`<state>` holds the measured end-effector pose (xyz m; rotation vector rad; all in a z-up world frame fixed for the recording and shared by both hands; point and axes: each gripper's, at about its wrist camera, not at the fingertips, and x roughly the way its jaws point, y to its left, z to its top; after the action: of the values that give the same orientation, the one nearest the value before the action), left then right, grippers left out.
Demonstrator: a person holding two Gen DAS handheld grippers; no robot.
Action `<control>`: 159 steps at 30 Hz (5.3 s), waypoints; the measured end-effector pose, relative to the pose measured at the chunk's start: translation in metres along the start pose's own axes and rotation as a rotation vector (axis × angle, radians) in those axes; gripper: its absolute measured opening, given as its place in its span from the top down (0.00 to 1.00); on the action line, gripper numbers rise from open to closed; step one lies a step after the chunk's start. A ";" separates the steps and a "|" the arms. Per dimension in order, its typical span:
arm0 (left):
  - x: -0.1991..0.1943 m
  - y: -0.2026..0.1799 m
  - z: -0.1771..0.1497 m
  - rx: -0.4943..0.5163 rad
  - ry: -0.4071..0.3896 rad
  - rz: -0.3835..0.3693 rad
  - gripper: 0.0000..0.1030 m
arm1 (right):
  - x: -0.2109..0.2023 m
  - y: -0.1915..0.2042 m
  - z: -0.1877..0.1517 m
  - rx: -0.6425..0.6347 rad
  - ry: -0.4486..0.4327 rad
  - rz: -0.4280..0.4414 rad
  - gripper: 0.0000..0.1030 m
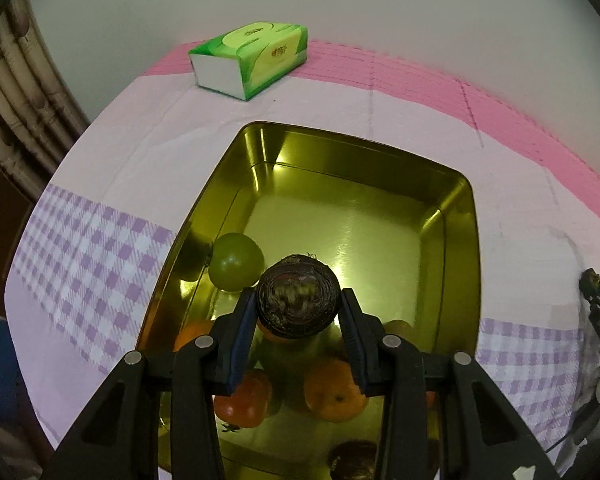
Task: Organize fruits
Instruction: 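Carry the dark fruit into the gold tin and open the left tool, then withdraw the left tool from the tin, then carry the dark brown fruit into the gold tin and open the right tool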
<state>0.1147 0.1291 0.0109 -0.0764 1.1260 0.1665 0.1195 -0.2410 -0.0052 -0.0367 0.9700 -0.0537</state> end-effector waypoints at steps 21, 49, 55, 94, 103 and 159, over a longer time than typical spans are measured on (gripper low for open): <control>0.013 0.015 -0.005 -0.008 0.029 0.008 0.63 | 0.000 0.000 0.000 0.000 0.000 0.000 0.59; 0.000 0.017 -0.010 0.018 0.000 -0.001 0.55 | 0.001 -0.003 0.000 0.013 0.001 0.014 0.59; -0.014 0.020 -0.010 0.020 -0.042 0.006 0.46 | 0.000 -0.003 -0.001 0.017 0.001 0.016 0.58; -0.044 0.107 -0.052 -0.141 -0.034 0.095 0.27 | -0.022 0.025 0.007 0.011 0.066 -0.010 0.59; -0.045 0.105 -0.055 -0.140 -0.035 0.087 0.27 | -0.053 0.065 0.011 -0.023 0.023 0.090 0.59; -0.062 0.112 -0.072 -0.146 -0.076 0.134 0.26 | -0.086 0.309 -0.013 -0.366 0.081 0.427 0.52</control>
<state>0.0054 0.2232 0.0389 -0.1233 1.0420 0.3685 0.0693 0.0724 0.0418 -0.1643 1.0407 0.5196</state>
